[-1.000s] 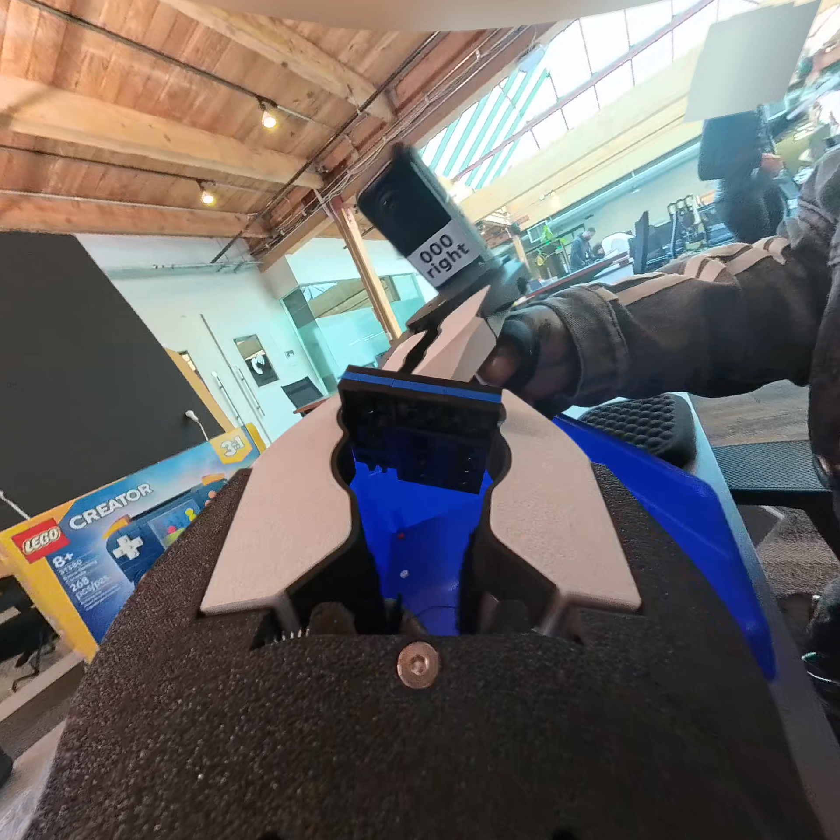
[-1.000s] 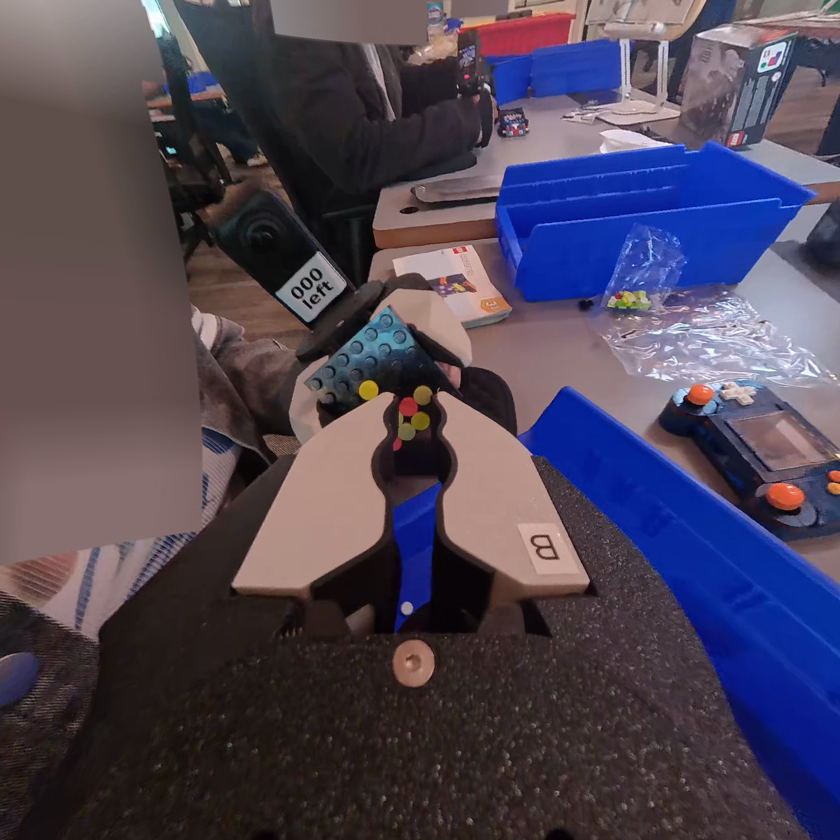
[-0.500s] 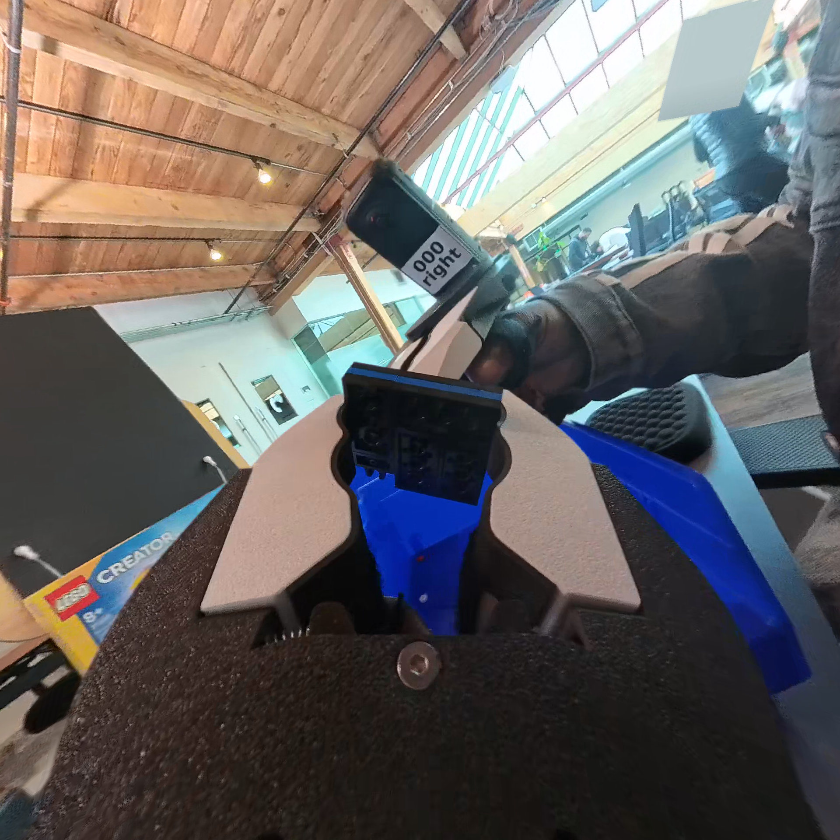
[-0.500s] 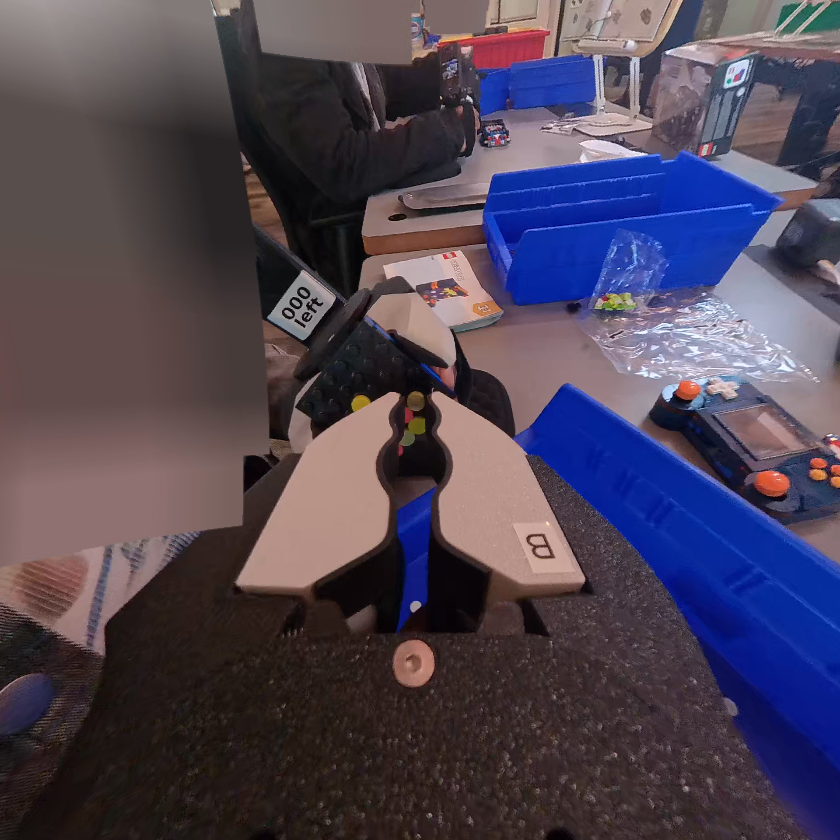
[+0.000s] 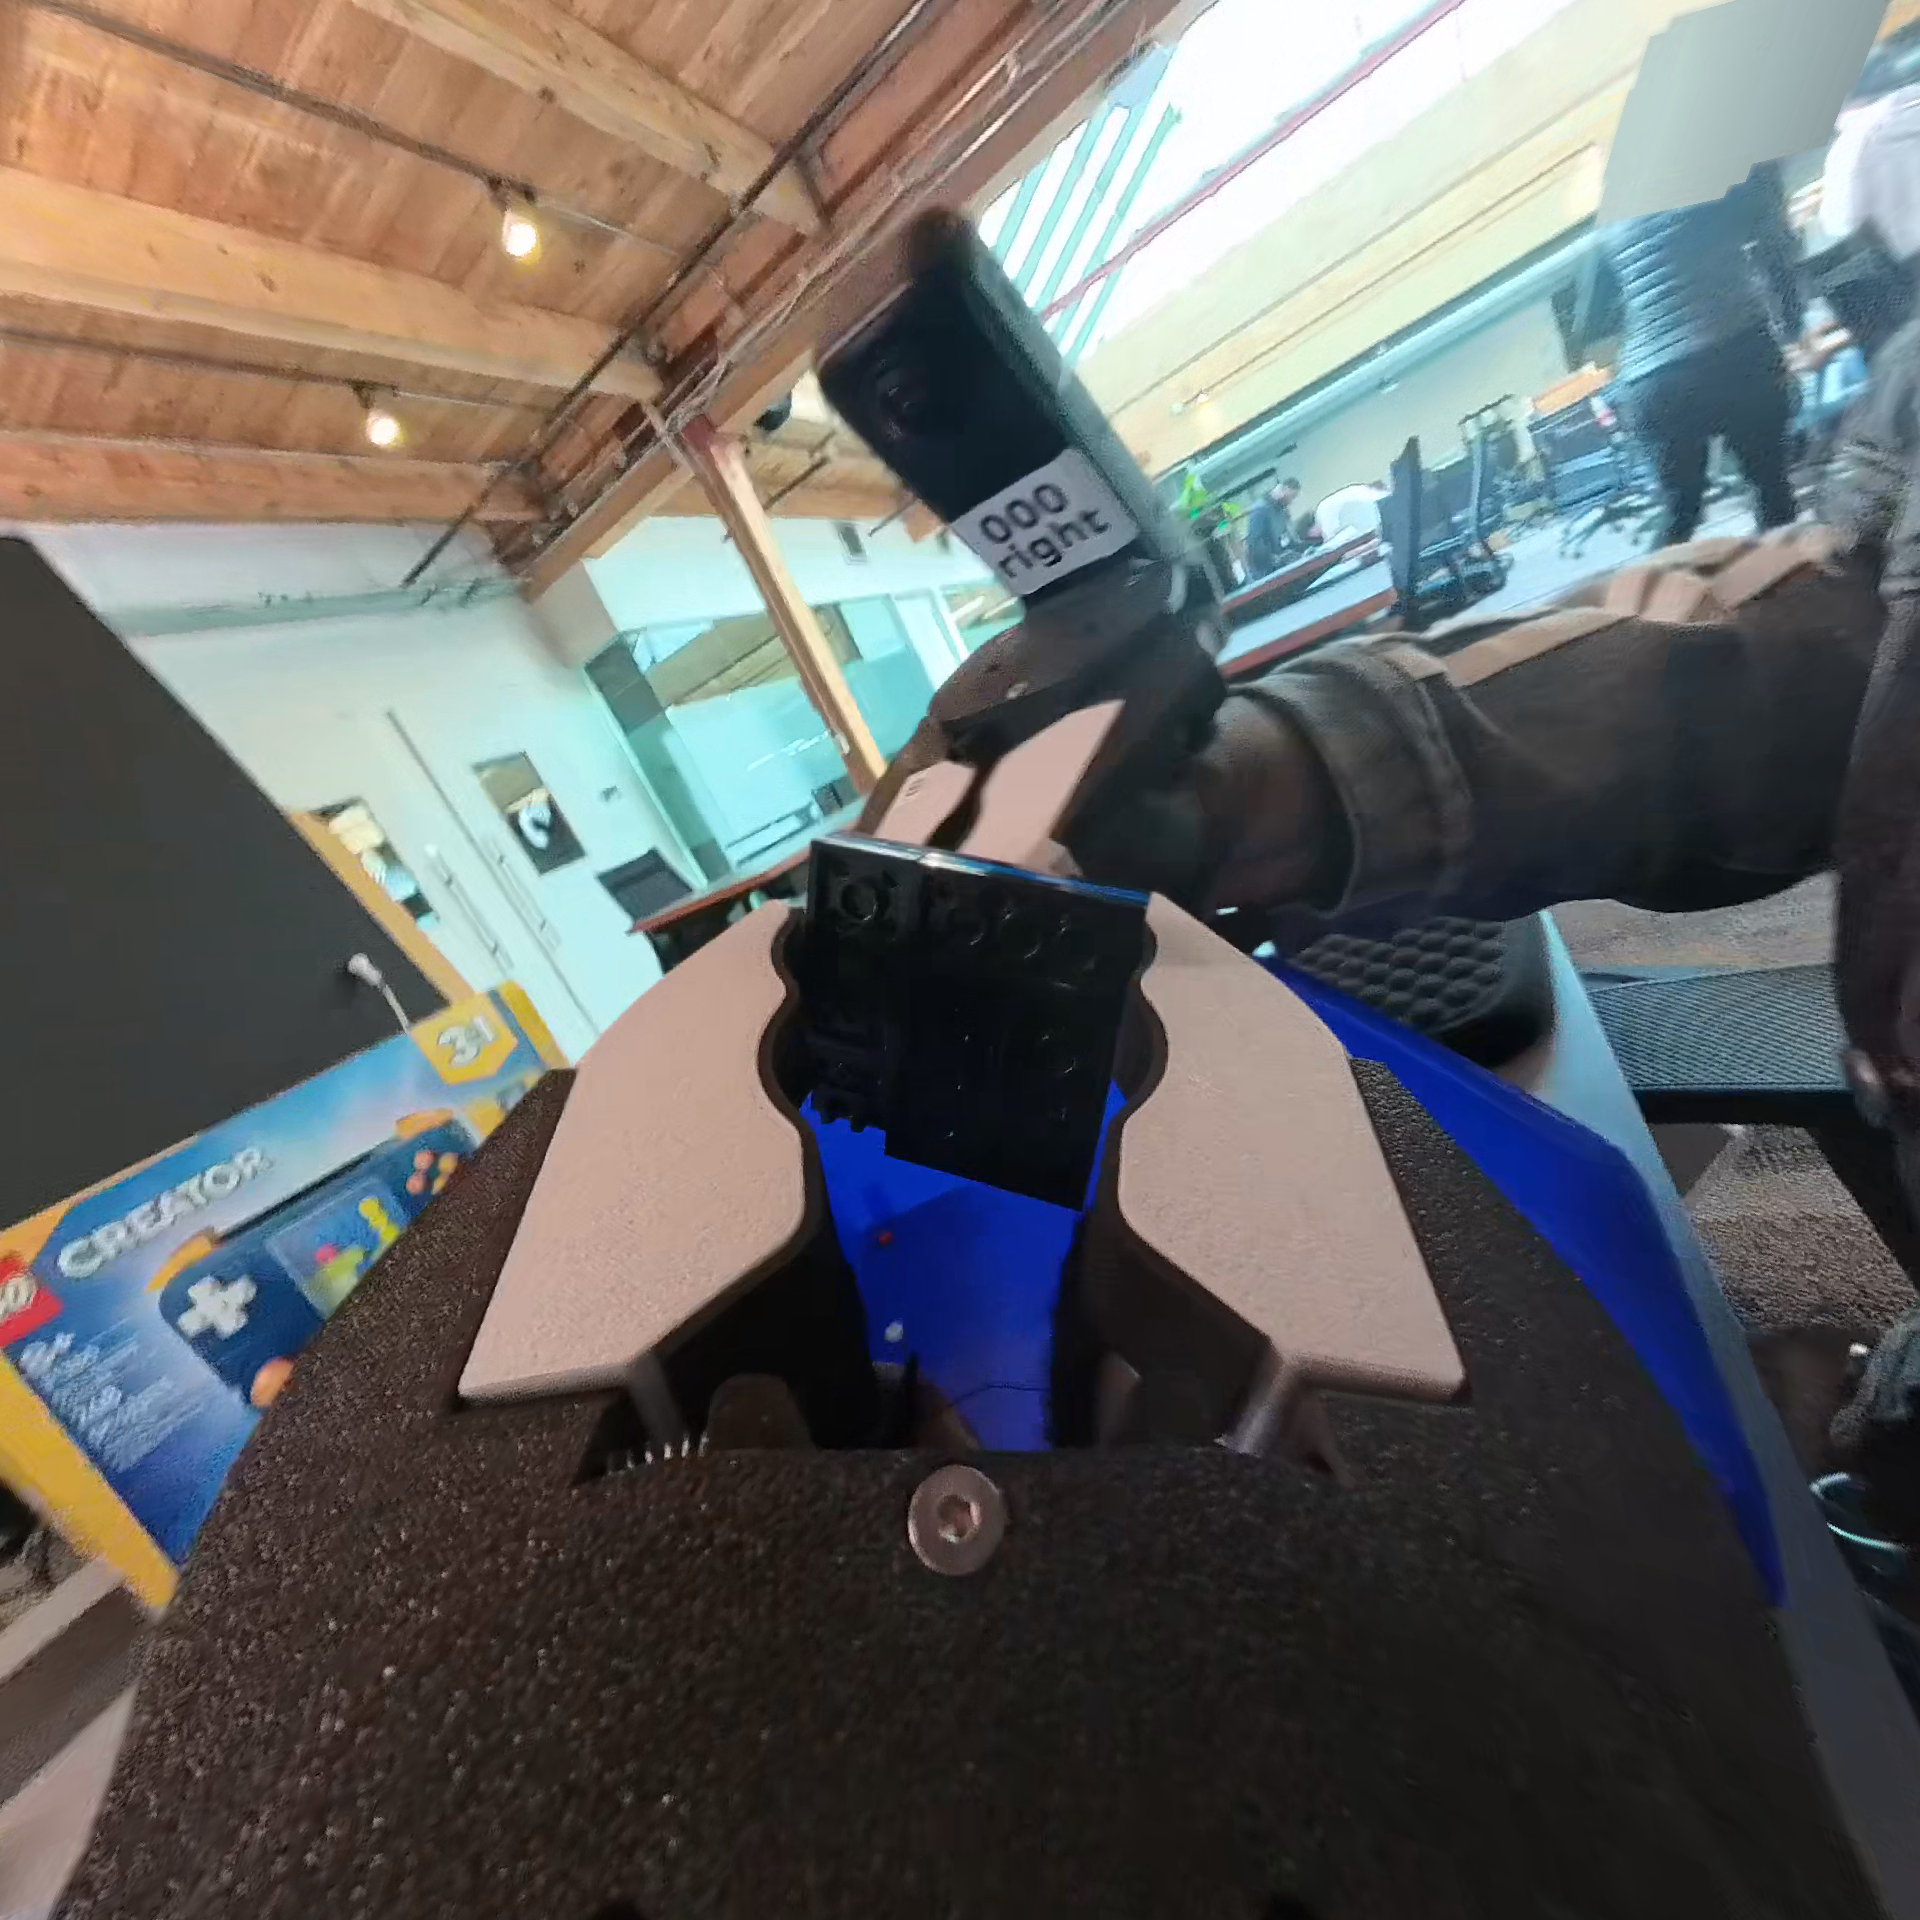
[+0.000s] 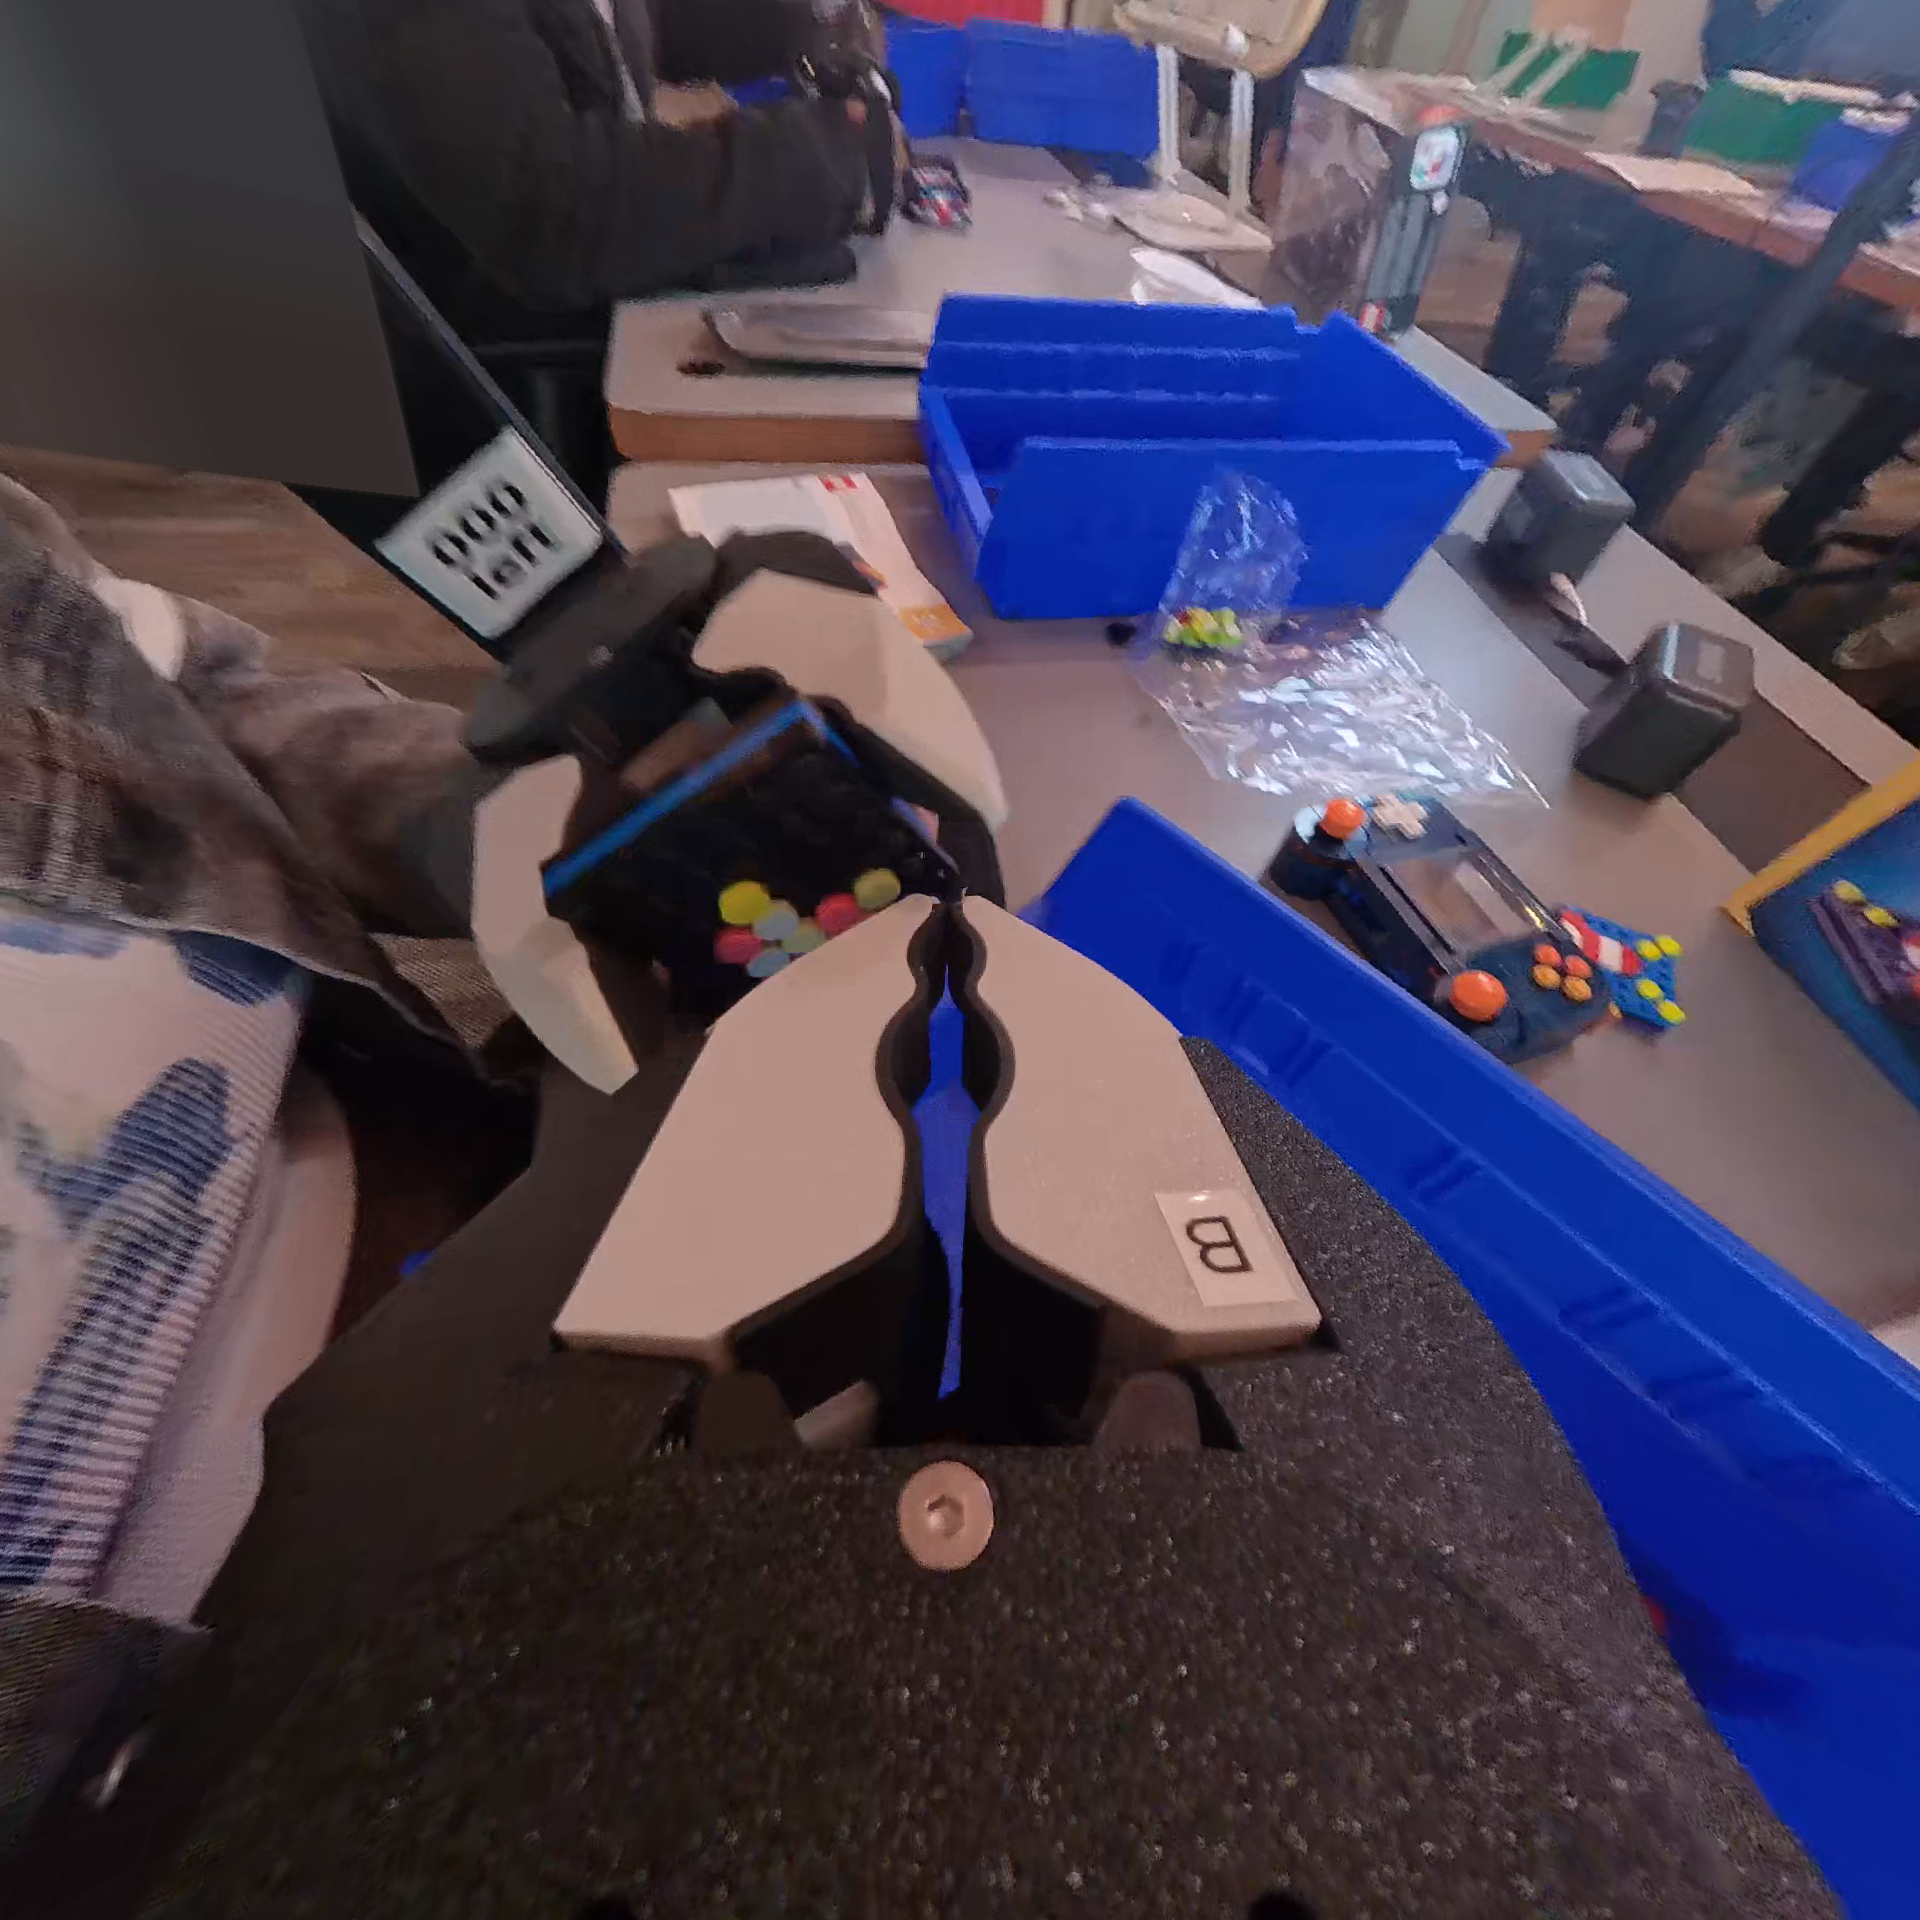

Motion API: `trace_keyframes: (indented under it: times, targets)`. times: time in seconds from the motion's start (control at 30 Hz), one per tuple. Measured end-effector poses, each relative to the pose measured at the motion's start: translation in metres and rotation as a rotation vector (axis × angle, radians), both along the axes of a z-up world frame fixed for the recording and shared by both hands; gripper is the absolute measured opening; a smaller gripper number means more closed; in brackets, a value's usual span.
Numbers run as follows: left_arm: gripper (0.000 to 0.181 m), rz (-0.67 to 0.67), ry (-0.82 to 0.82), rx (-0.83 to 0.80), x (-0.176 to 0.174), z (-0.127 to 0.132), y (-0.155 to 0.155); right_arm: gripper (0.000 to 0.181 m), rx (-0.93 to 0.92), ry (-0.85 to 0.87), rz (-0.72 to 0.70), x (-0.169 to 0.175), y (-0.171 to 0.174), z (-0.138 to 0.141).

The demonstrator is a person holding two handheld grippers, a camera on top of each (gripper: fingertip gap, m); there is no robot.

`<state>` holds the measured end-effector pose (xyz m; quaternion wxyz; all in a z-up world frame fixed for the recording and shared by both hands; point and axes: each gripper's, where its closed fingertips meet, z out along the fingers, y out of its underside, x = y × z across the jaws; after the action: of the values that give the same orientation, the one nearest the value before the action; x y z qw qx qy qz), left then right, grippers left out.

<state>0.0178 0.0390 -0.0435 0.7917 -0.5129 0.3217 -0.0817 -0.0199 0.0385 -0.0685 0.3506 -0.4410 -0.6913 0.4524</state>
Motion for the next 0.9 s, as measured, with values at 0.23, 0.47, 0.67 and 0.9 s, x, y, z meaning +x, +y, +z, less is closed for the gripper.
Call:
trace_keyframes:
  times: [0.23, 0.47, 0.67, 0.9]
  targets:
    - [0.056, 0.08, -0.329, 0.169, -0.043, 0.039, -0.01, 0.083, -0.489, 0.047, 0.041, 0.005, -0.002, 0.027]
    - [0.058, 0.178, 0.076, 0.193, -0.006, 0.021, 0.001, 0.078, -0.605, -0.006, 0.171, -0.008, -0.048, 0.029]
    - [0.072, 0.142, 0.203, 0.152, 0.005, 0.019, 0.001, 0.047, -0.682, 0.054, 0.179, -0.004, -0.043, 0.037]
    - [0.115, 0.208, 0.418, -0.539, -0.082, -0.051, -0.018, 0.047, -0.323, 0.095, -0.08, 0.025, 0.013, 0.035]
